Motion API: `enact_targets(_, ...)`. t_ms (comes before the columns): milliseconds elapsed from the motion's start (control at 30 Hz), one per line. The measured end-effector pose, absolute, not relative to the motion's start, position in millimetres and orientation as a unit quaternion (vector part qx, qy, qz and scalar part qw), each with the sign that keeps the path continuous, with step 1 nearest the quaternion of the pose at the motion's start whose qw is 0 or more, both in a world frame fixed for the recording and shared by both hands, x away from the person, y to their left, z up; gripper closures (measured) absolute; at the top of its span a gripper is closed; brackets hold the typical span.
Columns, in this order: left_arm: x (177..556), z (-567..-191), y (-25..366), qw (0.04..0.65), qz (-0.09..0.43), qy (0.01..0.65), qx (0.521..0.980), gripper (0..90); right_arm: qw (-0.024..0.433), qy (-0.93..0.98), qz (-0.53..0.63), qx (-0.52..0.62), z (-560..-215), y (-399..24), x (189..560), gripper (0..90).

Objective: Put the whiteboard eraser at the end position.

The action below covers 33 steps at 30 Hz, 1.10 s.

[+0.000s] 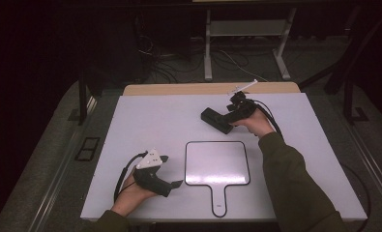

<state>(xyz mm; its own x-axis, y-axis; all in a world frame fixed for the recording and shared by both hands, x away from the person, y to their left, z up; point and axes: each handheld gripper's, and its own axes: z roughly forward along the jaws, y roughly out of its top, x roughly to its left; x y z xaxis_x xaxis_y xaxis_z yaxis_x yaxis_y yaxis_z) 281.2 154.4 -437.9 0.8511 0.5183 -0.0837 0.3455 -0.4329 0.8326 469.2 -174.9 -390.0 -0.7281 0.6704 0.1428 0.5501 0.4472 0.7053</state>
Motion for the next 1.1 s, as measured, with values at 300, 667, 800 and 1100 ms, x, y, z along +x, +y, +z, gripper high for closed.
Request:
enact_targets(300,279.6,-438.4,155.0,0.473,0.088,0.263,0.836,0.0,0.115,0.846,0.383,0.353,-394.5,-181.2,444.1,18.5)
enact_targets(667,278.9,-438.7,158.5,0.472,0.089,0.266,0.836,0.0,0.118,0.838,0.411,0.340,-394.0,-188.5,416.1,17.1)
enact_targets(800,278.5,-438.4,158.2,0.475,0.090,0.266,0.834,0.0,0.119,0.835,0.416,0.341,-397.5,-193.2,405.5,15.0)
enact_targets(1100,278.6,-438.1,159.4,0.473,0.091,0.264,0.836,0.0,0.116,0.825,0.433,0.343,-402.6,-204.7,385.0,15.1)
